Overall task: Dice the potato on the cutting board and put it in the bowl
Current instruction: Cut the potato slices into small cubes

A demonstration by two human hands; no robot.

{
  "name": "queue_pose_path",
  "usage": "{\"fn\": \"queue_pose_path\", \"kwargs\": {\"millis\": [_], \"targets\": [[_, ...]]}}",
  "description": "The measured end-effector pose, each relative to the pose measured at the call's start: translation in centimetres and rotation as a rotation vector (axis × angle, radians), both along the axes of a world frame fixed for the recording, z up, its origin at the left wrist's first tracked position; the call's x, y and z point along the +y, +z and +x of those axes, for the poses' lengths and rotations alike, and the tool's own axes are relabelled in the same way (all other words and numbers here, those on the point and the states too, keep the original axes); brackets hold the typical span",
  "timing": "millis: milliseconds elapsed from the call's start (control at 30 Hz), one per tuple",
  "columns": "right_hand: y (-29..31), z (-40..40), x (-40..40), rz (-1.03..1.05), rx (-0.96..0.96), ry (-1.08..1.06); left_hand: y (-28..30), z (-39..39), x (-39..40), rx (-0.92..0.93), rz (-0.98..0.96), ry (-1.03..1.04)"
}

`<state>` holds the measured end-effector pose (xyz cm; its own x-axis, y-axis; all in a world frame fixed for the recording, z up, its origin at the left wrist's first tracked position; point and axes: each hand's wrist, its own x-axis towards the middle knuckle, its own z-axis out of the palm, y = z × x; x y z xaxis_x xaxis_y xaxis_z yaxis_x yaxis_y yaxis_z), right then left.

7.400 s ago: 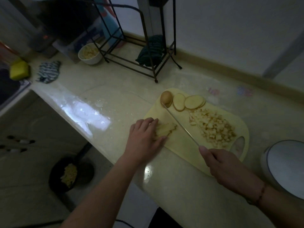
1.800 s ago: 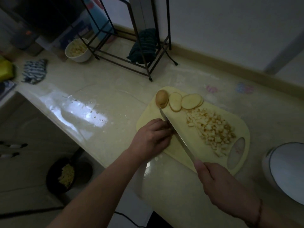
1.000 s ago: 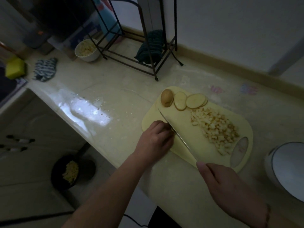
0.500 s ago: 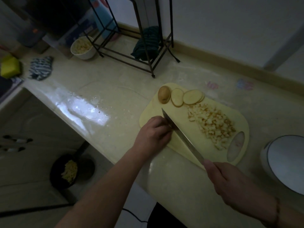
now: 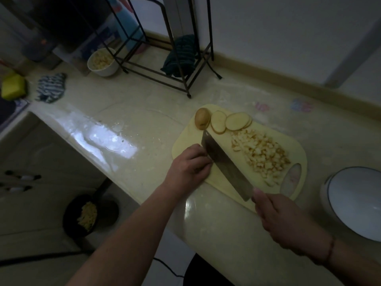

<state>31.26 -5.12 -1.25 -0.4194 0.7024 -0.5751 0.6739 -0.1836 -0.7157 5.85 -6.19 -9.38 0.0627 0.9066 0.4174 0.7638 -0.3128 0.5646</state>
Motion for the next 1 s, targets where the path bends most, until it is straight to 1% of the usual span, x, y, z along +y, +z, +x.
{"fn": "queue_pose_path", "kwargs": {"millis": [67,100,233,333,567,767,1000], "targets": [[0.3,-0.1,-0.2,-0.145,0.026,-0.061,0.0,0.0,-0.1,-0.006,-0.002,0.0],[0.5,-0.3,-0.3,-0.143,0.027,-0.053,0.0,0.0,-0.1,-0.006,-0.002,0.002],[0.6,-1.2,-0.9,0.196,-0.057,0.084,0.2,0.4,-0.4,-0.001,0.006,0.029],[0.4,-1.4,-1.5,0.27,-0.067,0.102,0.0,0.1,-0.6,0.028,-0.014,0.039],[0.4,-1.5,-2.3,0.276,0.001,0.105,-0.1,-0.6,-1.3,0.076,-0.018,0.054],[0.2,-1.1,-2.5,0.308,-0.019,0.123,-0.3,-0.4,-1.1,0.059,-0.011,0.063],[0.7,-0.5,-2.6,0.264,-0.029,0.116,-0.7,-0.2,-0.8,0.035,0.009,0.072]]}}
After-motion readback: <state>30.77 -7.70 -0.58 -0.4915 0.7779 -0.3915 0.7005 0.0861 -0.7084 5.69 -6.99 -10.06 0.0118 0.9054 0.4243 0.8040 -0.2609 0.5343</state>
